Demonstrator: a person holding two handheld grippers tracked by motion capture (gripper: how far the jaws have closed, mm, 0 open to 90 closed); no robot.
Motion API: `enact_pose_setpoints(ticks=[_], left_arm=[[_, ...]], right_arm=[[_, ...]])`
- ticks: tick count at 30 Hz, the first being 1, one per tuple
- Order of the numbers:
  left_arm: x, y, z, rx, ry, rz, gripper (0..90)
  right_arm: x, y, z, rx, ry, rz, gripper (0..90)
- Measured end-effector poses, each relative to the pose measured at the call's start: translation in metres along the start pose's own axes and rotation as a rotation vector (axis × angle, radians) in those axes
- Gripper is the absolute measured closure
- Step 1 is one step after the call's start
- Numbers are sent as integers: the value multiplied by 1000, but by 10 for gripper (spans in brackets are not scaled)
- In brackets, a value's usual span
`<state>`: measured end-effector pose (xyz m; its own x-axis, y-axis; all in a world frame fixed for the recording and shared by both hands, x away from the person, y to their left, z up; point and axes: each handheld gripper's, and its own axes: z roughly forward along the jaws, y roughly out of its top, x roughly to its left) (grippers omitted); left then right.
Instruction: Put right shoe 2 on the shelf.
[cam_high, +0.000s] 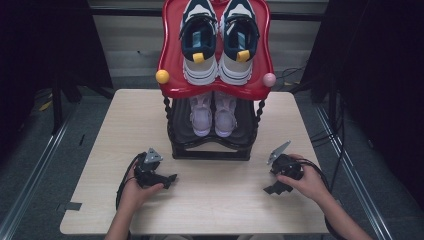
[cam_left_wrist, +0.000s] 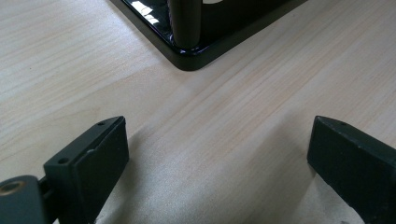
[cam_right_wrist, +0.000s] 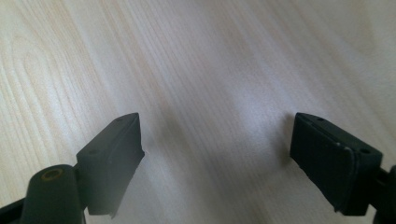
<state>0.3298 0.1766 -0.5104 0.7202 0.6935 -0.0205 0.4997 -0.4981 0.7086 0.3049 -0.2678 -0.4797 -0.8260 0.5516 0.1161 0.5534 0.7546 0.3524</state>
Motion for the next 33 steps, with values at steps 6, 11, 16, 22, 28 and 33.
enact_pose_setpoints(ticks=[6,11,16,22,28,33], left_arm=[[0,0,0,-1,0,-1,51],[0,0,0,-1,0,-1,51],[0,0,0,-2,2,-1,51],[0,0,0,-1,3,1,52],[0,0,0,-3,4,-2,52],[-1,0,0,0,5,-2,53]], right_arm=[[1,-5,1,-38,-11,-6,140],[4,-8,3,-73,-39,-29,129],[5,-14,3,-109,-43,-11,130],[7,-21,4,-159,-60,-13,125],[8,-26,7,-219,-84,-15,113],[10,-30,8,-253,-94,4,103]])
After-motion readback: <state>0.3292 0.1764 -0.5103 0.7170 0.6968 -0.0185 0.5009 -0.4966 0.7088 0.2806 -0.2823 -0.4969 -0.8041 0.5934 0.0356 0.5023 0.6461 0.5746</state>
